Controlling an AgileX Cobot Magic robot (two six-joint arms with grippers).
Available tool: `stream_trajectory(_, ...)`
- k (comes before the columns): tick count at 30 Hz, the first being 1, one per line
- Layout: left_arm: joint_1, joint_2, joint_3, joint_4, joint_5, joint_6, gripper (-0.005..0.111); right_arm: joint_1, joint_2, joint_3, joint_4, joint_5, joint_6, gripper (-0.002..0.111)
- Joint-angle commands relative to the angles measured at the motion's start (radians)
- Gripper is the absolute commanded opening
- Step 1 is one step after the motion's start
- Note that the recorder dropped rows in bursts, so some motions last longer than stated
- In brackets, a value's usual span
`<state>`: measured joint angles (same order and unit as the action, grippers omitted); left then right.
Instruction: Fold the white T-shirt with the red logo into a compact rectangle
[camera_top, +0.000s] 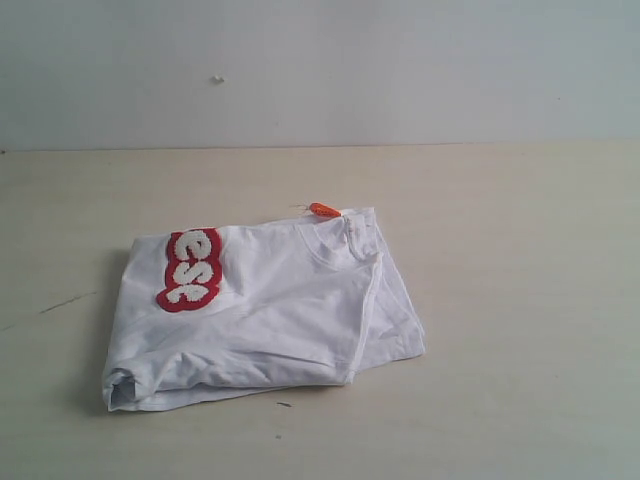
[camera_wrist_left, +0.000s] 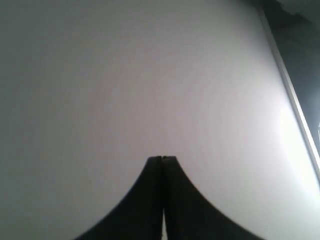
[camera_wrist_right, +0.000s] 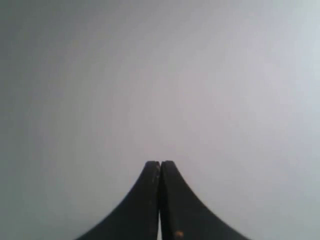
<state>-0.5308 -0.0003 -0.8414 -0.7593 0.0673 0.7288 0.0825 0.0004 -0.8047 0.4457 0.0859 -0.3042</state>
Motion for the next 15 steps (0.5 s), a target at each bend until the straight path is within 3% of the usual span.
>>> stream_trajectory(1,0.002,0.000,-0.004,-0.005,0.011,0.000,0.000,-0.001,0.000,-0.003,-0.001,-0.005,-0.008,0.000)
stream_trajectory(15,0.002,0.000,-0.004,-0.005,0.014,0.000,0.000,-0.001,0.000,-0.003,-0.001,-0.003,-0.008,0.000)
